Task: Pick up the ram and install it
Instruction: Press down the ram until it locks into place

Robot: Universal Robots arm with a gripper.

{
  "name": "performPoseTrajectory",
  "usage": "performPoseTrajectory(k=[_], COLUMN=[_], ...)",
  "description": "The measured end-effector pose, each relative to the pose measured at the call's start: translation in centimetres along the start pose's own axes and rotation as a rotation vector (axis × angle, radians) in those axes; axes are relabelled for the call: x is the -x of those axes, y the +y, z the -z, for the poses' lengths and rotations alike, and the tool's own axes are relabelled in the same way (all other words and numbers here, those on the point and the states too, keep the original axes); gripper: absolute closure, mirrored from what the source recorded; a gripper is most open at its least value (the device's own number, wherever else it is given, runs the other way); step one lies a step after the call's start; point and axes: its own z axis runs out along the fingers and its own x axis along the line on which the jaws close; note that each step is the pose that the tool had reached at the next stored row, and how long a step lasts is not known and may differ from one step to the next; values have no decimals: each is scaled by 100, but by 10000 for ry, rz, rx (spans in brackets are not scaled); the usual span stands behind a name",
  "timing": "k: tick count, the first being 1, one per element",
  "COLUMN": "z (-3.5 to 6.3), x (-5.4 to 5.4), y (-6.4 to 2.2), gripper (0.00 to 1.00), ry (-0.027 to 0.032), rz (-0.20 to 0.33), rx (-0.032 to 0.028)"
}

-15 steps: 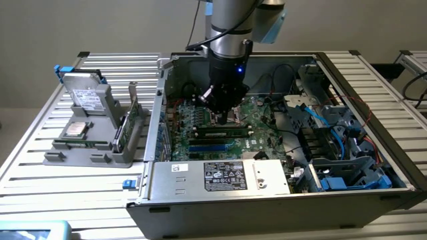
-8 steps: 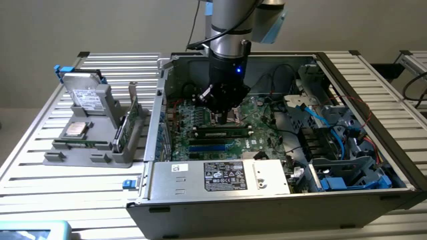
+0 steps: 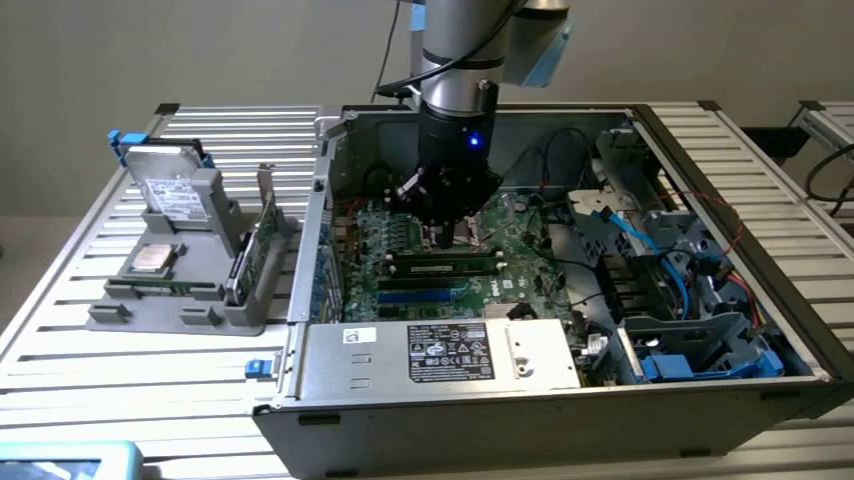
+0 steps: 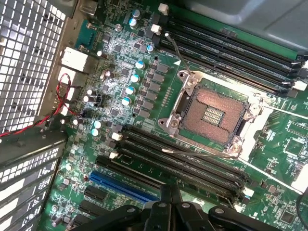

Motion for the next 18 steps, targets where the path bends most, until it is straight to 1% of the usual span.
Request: performPoseTrajectory(k=[6,9,16,18], z=[0,0,0,0], x=[0,1,0,1], y=[0,0,0,0], gripper=[89,89,89,89], ry=[-9,-28,-43,-62], rz=[-701,-1032,-1852,-2071], rx=[25,33,58,62])
